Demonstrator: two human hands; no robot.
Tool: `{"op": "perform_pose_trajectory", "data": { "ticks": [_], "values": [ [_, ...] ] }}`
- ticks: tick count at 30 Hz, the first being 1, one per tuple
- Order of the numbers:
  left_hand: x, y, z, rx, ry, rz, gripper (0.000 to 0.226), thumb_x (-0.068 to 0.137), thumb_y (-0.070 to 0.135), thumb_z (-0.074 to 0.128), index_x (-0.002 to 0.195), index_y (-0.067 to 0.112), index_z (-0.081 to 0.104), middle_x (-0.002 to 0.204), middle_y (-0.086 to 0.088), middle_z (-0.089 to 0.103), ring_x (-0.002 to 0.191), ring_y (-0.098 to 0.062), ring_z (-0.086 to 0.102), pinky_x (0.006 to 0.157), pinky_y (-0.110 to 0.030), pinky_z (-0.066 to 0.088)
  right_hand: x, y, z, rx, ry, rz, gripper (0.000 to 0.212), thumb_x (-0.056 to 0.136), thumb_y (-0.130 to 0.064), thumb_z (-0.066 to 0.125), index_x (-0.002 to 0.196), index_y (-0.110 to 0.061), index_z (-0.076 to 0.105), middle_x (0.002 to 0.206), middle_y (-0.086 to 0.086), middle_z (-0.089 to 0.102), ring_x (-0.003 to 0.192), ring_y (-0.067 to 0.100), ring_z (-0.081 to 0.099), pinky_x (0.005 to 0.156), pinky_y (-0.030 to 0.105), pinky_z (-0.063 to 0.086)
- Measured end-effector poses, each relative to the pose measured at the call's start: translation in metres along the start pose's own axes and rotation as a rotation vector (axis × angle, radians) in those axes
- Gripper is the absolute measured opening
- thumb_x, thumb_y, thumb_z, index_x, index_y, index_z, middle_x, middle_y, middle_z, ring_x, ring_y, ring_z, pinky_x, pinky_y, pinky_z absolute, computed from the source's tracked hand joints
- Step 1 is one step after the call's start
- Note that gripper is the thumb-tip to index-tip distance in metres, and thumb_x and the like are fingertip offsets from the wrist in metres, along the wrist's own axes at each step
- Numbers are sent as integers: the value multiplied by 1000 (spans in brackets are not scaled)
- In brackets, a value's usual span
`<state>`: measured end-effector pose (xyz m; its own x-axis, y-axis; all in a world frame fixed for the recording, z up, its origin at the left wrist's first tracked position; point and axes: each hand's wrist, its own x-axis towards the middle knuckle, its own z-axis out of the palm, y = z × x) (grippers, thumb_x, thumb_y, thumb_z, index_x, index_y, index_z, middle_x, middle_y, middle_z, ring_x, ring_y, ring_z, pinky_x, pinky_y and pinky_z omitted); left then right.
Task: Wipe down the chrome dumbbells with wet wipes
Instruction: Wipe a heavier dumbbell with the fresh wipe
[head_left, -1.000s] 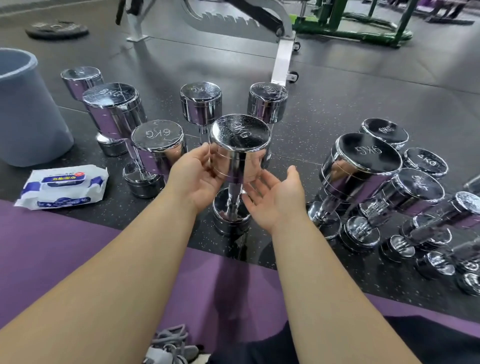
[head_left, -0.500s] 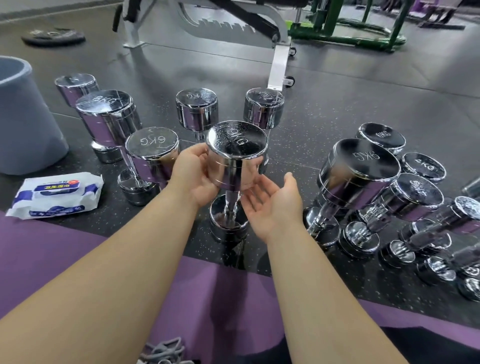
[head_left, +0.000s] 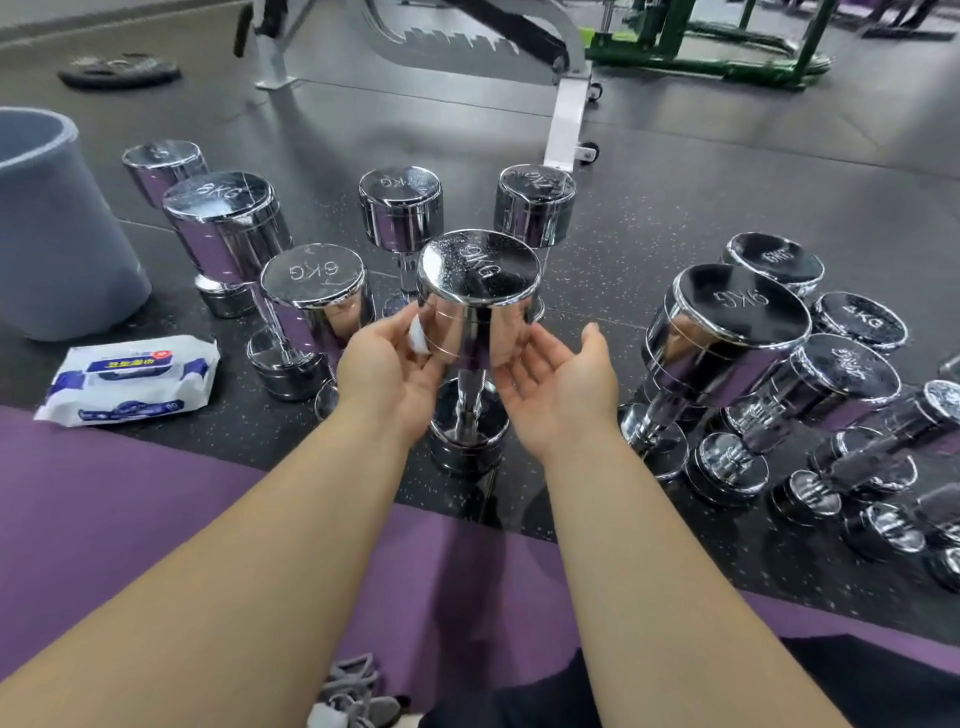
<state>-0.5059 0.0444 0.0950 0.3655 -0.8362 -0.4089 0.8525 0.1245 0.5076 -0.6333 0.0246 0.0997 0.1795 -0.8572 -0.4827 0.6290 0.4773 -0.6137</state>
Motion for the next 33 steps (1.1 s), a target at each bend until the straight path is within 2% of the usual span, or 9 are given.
{"op": "perform_pose_trajectory", "data": {
  "ticks": [4, 10, 13, 18, 21, 26, 28, 31, 33],
  "values": [
    [-10, -8, -7, 155, 138, 47, 26, 96, -3, 40, 104, 5, 63, 92, -9, 67, 74, -16, 66, 60, -20, 59, 1, 1, 3, 42, 0, 10, 54, 102, -51, 33, 109, -7, 63, 109, 10, 68, 103, 23, 65, 90, 37, 54],
    [10, 7, 11, 89, -146, -123, 40, 101, 24, 37, 117, -6, 57, 119, -21, 65, 107, -33, 66, 95, -47, 53, 1, 4, -3, 18, 4, -8, 59, 101, -53, 34, 122, -6, 61, 112, 10, 67, 108, 23, 64, 87, 37, 53],
    [10, 7, 1, 304, -99, -73, 19, 99, 19, 48, 90, 9, 62, 81, 0, 69, 69, -10, 66, 62, -22, 56, 7, -5, -3, 42, -12, -17, 52, 102, -45, 37, 125, -5, 61, 114, 10, 67, 106, 21, 64, 84, 35, 55],
    [-9, -3, -15, 480, 58, 6, 19, 94, 1, 53, 86, 9, 68, 82, -5, 68, 60, -11, 60, 49, -18, 50, 4, -7, 6, -147, -170, -65, 30, 93, -33, 57, 111, -9, 58, 101, 8, 65, 95, 24, 59, 92, 41, 50],
    [-18, -16, -20, 720, -2, 75, 33, 89, -16, 44, 79, 9, 63, 73, -7, 70, 65, -14, 64, 63, -22, 53, -2, -5, 9, -361, -252, -152, 48, 87, -46, 67, 120, -11, 60, 99, 6, 71, 89, 19, 68, 86, 37, 56],
    [-12, -26, -22, 1260, 8, 284, 27, 91, -4, 44, 95, 17, 60, 79, 5, 62, 65, -7, 60, 55, -12, 43, 10, 21, -3, -606, -275, -288, 93, 67, -7, 87, 143, -3, 34, 111, 8, 68, 101, 19, 69, 80, 32, 58],
    [2, -27, -27, 1474, -36, 290, 23, 91, 4, 48, 100, 22, 58, 81, 6, 61, 67, -7, 63, 54, -15, 45, 20, 23, -1, -632, -280, -362, 98, 64, -2, 87, 145, -9, 32, 108, 7, 70, 104, 14, 68, 82, 31, 57],
    [20, -32, -40, 1700, -129, 273, 13, 82, 27, 70, 85, 32, 58, 93, 1, 67, 85, -21, 65, 70, -30, 49, 31, 23, 11, -750, -198, -548, 134, 45, -40, 98, 145, -59, 11, 135, 9, 59, 127, 17, 55, 105, 45, 46],
    [26, -37, -43, 1753, -171, 337, 20, 81, 28, 69, 68, 29, 54, 79, 2, 62, 72, -15, 60, 56, -21, 38, 31, 24, 18, -785, -134, -648, 128, 38, -53, 96, 138, -68, 16, 142, 3, 51, 131, 17, 51, 105, 49, 46]
  ]
}}
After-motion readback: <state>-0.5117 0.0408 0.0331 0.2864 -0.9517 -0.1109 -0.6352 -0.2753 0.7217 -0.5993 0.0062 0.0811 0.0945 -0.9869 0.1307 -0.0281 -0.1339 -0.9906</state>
